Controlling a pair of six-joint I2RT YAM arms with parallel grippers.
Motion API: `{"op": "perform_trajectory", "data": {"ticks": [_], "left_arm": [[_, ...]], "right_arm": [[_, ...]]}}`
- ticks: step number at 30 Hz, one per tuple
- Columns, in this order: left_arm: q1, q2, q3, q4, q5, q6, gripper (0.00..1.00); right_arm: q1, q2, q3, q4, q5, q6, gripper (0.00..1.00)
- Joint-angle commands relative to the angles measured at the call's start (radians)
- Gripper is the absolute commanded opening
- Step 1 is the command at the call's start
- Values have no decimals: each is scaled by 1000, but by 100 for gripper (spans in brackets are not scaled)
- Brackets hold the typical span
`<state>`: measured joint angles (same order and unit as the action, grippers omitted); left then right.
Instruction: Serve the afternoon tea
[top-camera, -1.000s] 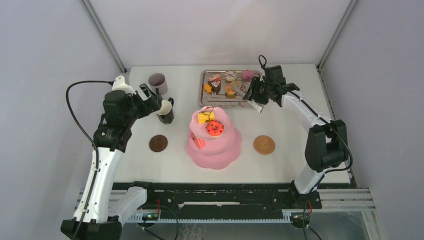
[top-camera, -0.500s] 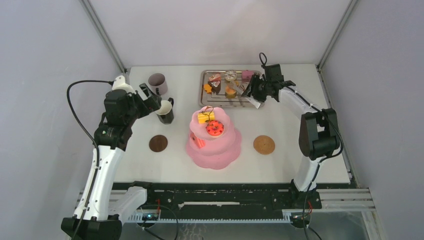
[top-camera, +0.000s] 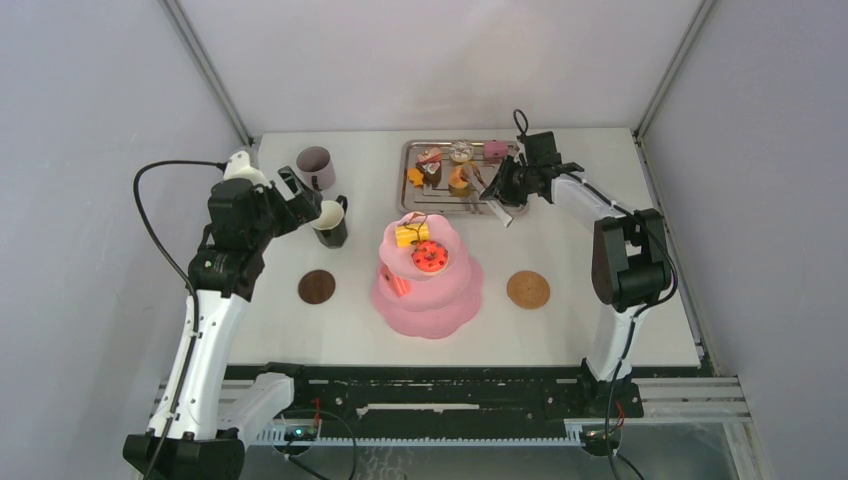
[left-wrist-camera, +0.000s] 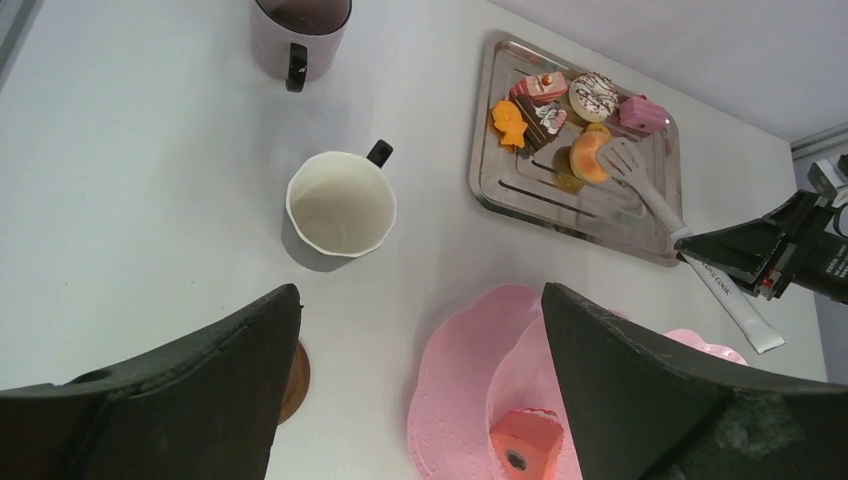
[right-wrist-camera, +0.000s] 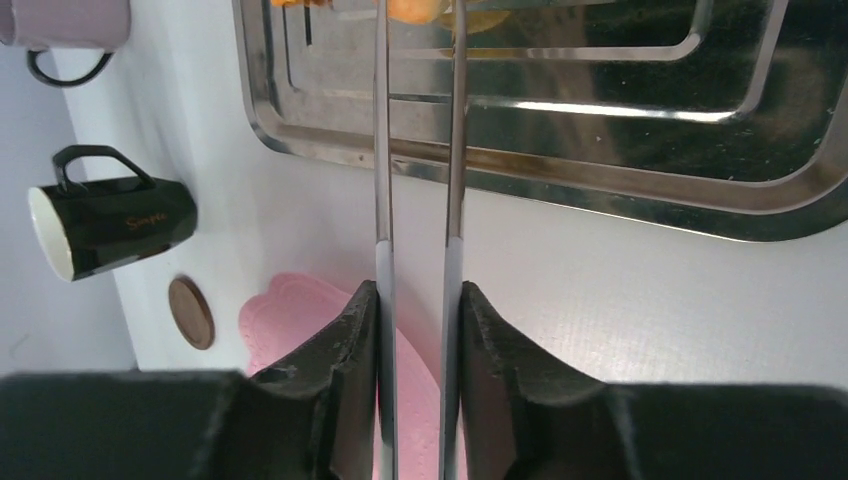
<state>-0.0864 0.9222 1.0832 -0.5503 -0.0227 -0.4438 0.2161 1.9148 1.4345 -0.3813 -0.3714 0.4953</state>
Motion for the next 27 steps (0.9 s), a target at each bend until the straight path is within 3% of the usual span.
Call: {"op": "perform_trajectory", "data": {"ticks": [1,4,11,20,27], "left_arm": [[14,-11,72,3,-7,23,94],[14,-15,70,4,-3,22,94],[15,-25,64,3,10,22,94],[16,-63,38,11,23,25,94],[16,-69,34,35,59,7,94]], "right_arm": [[-3,-71,20,58,-8,12,26],[-4,-119,6,45,4,6,16],[-14,-311,-92,3,47,-21,9],[-42,-771,-361,-141,34,-61,7],[-43,-1054,-425,-385,-67,-107,6]]}}
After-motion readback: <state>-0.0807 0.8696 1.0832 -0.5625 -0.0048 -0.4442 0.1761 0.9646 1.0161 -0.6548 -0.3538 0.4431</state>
